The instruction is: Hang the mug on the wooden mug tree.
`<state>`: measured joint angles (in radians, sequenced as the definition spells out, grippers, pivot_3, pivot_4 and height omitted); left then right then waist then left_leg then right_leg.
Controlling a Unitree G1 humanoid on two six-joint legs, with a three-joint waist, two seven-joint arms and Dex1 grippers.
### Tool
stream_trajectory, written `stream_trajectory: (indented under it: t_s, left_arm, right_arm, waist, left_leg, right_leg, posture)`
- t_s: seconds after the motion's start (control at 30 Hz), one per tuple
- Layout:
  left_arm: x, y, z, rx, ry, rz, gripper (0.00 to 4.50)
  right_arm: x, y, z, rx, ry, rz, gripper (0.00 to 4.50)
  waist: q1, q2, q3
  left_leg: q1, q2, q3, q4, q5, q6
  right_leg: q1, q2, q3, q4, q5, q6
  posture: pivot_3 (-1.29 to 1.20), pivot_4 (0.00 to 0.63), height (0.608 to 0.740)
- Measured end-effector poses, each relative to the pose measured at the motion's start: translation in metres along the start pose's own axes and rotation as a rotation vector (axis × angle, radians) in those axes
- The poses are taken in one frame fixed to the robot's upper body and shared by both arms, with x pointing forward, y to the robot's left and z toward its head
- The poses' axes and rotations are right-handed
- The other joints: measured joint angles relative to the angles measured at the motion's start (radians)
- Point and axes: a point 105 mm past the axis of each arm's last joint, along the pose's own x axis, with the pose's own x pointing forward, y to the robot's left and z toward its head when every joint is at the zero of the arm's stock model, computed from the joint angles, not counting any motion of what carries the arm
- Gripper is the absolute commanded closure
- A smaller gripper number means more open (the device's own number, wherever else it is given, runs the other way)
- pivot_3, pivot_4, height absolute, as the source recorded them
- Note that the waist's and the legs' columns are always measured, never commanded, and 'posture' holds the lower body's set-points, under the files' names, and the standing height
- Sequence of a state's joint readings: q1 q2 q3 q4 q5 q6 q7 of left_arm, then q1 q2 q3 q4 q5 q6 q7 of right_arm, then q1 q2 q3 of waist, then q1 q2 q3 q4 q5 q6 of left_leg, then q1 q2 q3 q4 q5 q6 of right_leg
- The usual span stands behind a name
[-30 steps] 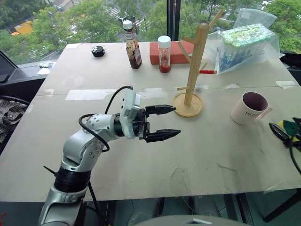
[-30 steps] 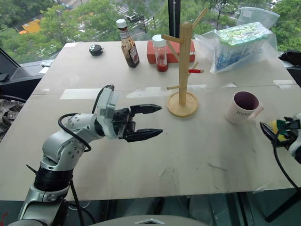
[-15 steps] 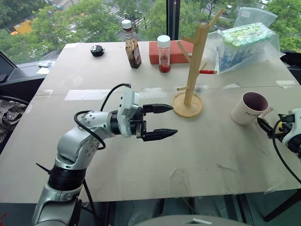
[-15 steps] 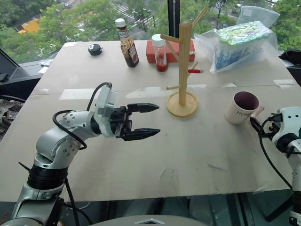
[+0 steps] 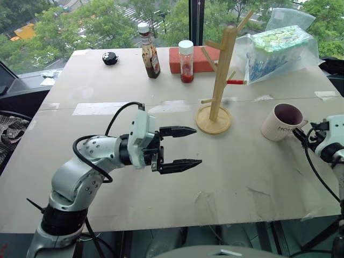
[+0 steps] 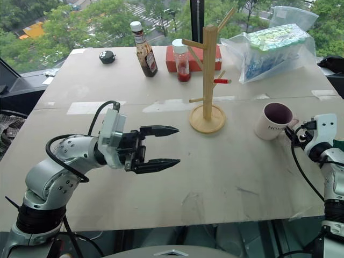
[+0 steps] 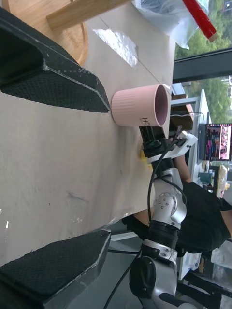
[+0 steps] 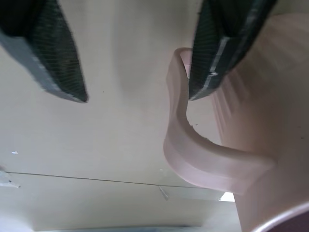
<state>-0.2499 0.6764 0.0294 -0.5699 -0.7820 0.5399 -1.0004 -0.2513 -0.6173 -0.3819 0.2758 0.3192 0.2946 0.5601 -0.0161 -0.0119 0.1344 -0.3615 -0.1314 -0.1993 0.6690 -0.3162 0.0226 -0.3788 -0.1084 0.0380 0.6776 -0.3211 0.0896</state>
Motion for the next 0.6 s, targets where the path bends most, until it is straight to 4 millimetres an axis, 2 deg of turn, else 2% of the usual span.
stream_trajectory:
  t_s: [0.03, 0.07, 0.13, 0.17, 0.3, 0.4, 0.43, 0.47, 0.53, 0.57, 0.6]
  left_arm:
    - [0.000, 0.000, 0.000, -0.001, -0.001, 0.001, 0.55]
    - [0.000, -0.001, 0.000, -0.002, -0.003, 0.001, 0.55]
    - [-0.001, -0.002, -0.002, -0.015, -0.001, 0.003, 0.55]
    - [-0.001, -0.003, -0.004, -0.020, 0.001, 0.005, 0.55]
    - [-0.004, -0.003, -0.008, -0.038, 0.005, 0.019, 0.55]
    - [-0.007, 0.001, -0.008, -0.030, 0.000, 0.035, 0.55]
    - [-0.009, 0.004, -0.009, -0.022, 0.002, 0.058, 0.55]
    - [-0.014, 0.011, -0.010, -0.010, 0.001, 0.103, 0.55]
    - [-0.017, 0.015, -0.010, -0.003, 0.000, 0.128, 0.55]
    - [-0.017, 0.015, -0.009, 0.001, -0.003, 0.131, 0.55]
    - [-0.023, 0.020, -0.010, 0.010, -0.020, 0.166, 0.55]
  right_arm:
    - [0.001, 0.001, -0.001, 0.001, 0.002, 0.006, 2.98]
    - [0.002, 0.003, -0.002, 0.001, 0.004, 0.014, 3.23]
    - [0.004, 0.008, -0.005, 0.001, 0.008, 0.042, 4.23]
    - [0.005, 0.010, -0.005, 0.002, 0.007, 0.049, 4.47]
    - [0.003, 0.013, -0.002, -0.013, -0.004, 0.074, 4.47]
    - [-0.008, 0.024, 0.008, -0.078, -0.025, 0.123, 4.47]
    - [-0.014, 0.033, 0.019, -0.133, -0.039, 0.162, 4.47]
    - [-0.020, 0.049, 0.039, -0.204, -0.070, 0.220, 4.47]
    - [-0.024, 0.062, 0.065, -0.266, -0.137, 0.264, 4.47]
    - [-0.026, 0.065, 0.070, -0.280, -0.144, 0.271, 4.47]
    - [-0.031, 0.091, 0.096, -0.417, -0.148, 0.352, 4.47]
  waist:
    - [0.000, 0.000, 0.000]
    - [0.000, 0.000, 0.000]
    - [0.000, 0.000, 0.000]
    - [0.000, 0.000, 0.000]
    - [0.002, 0.000, 0.000]
    - [0.004, 0.002, 0.001]
    - [0.004, 0.004, 0.002]
    - [0.000, 0.005, 0.002]
    - [-0.006, 0.005, 0.002]
    - [-0.006, 0.004, 0.002]
    - [-0.005, 0.005, 0.002]
  left_leg:
    - [0.000, 0.000, 0.000, 0.000, 0.000, 0.000]
    - [0.000, 0.000, 0.000, 0.000, 0.000, 0.000]
    - [0.000, 0.000, 0.001, 0.000, 0.000, 0.000]
    - [0.000, 0.000, 0.001, 0.000, 0.000, 0.000]
    - [0.000, 0.000, 0.000, 0.000, 0.000, 0.000]
    - [-0.001, 0.000, 0.000, 0.000, 0.000, 0.000]
    - [-0.001, 0.000, 0.000, 0.000, 0.000, 0.000]
    - [-0.001, 0.000, 0.001, 0.000, 0.000, 0.000]
    - [0.000, 0.001, 0.002, -0.001, 0.000, 0.000]
    - [0.000, 0.002, 0.002, 0.000, 0.000, 0.000]
    - [0.000, 0.002, 0.002, -0.001, 0.000, 0.000]
  right_leg:
    - [0.000, 0.000, 0.000, 0.000, 0.000, 0.000]
    - [0.000, 0.000, 0.000, 0.000, 0.000, 0.000]
    - [-0.001, 0.000, 0.001, 0.000, 0.000, 0.000]
    - [-0.001, 0.000, 0.001, 0.000, 0.000, 0.000]
    - [-0.001, 0.000, 0.001, 0.000, 0.000, 0.000]
    - [-0.001, 0.000, 0.000, 0.000, 0.000, 0.000]
    - [-0.001, 0.000, 0.001, 0.000, 0.000, 0.000]
    - [-0.002, 0.000, 0.002, 0.000, 0.000, 0.000]
    - [-0.002, 0.001, 0.003, 0.000, 0.000, 0.000]
    - [-0.001, 0.002, 0.002, 0.000, 0.000, 0.000]
    - [-0.002, 0.001, 0.003, 0.000, 0.000, 0.000]
  posture:
    - [0.00, 0.150, 0.740]
    - [0.00, 0.150, 0.740]
    - [0.00, 0.150, 0.740]
    - [0.00, 0.150, 0.740]
    - [0.00, 0.150, 0.740]
    - [0.00, 0.150, 0.740]
    - [0.00, 0.150, 0.740]
    - [0.00, 0.150, 0.740]
    - [0.00, 0.150, 0.740]
    - [0.00, 0.150, 0.740]
    - [0.00, 0.150, 0.740]
